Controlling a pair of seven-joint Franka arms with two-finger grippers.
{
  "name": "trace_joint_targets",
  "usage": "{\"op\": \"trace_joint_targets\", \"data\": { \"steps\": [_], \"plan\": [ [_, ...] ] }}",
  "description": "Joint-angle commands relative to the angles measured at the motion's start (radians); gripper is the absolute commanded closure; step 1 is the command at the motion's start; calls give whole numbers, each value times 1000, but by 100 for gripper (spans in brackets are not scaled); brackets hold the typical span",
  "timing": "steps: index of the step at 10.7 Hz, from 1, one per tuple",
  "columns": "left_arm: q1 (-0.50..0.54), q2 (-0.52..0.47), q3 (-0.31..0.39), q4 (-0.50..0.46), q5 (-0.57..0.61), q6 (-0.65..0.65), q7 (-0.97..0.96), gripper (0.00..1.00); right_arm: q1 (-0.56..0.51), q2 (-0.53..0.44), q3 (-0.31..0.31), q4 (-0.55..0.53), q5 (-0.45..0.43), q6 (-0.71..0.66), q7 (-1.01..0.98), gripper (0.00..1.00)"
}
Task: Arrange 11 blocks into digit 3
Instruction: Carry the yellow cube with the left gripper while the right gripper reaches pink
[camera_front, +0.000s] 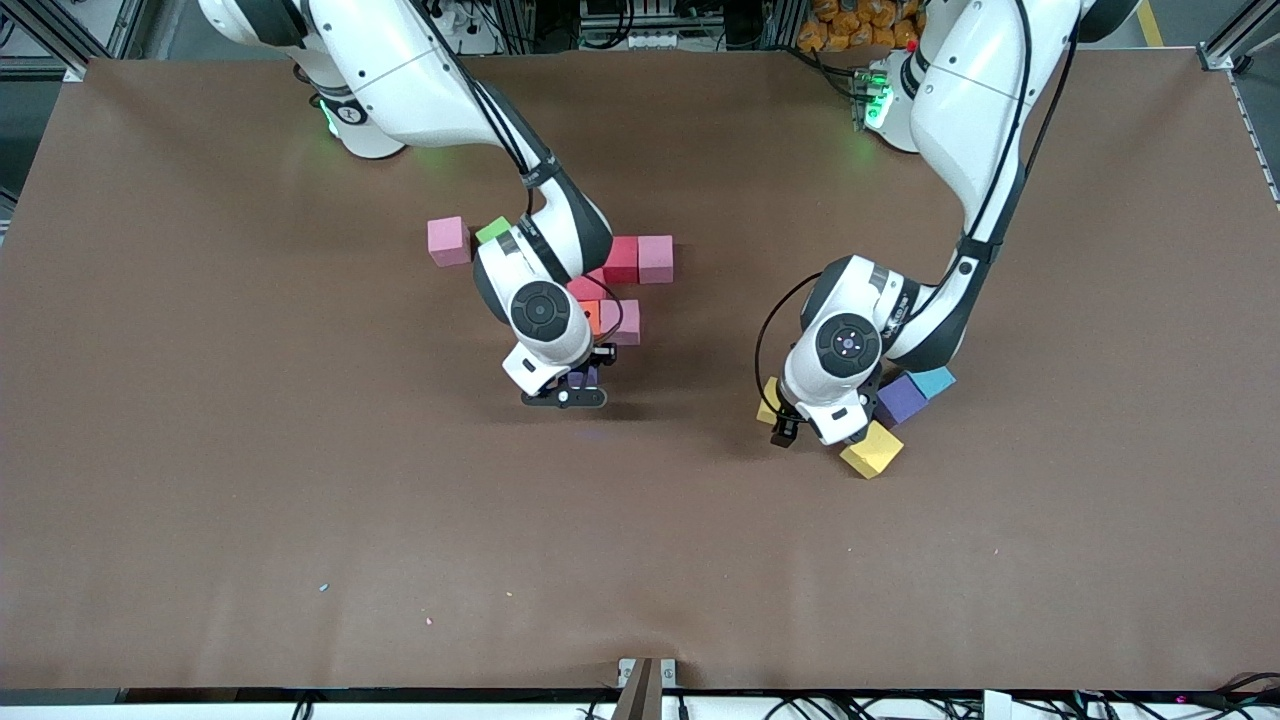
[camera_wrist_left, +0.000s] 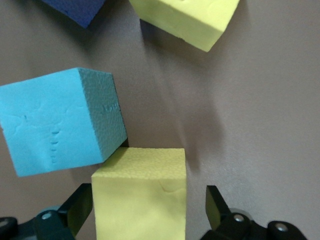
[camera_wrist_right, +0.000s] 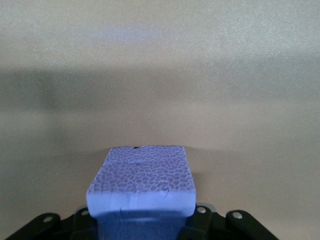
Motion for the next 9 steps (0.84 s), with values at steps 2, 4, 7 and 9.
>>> {"op": "trace_joint_targets", "data": {
  "steps": [2,4,7,9],
  "plan": [
    [-9,3,-4,8,16,4,-16,100,19,-6,-5,-19,-5,-3,25,95],
    [-20,-8,-18,8,9,4,-132,100,22,-6,-3,-19,-5,-11,38,94],
    [-71,-25,-53,11,8,1,-382,100,28,-9,-5,-20,-5,-22,40,91],
    [-116,-32,-72,10,14,-4,-512,100,28,-12,-5,-19,-7,-23,38,1]
  ]
}}
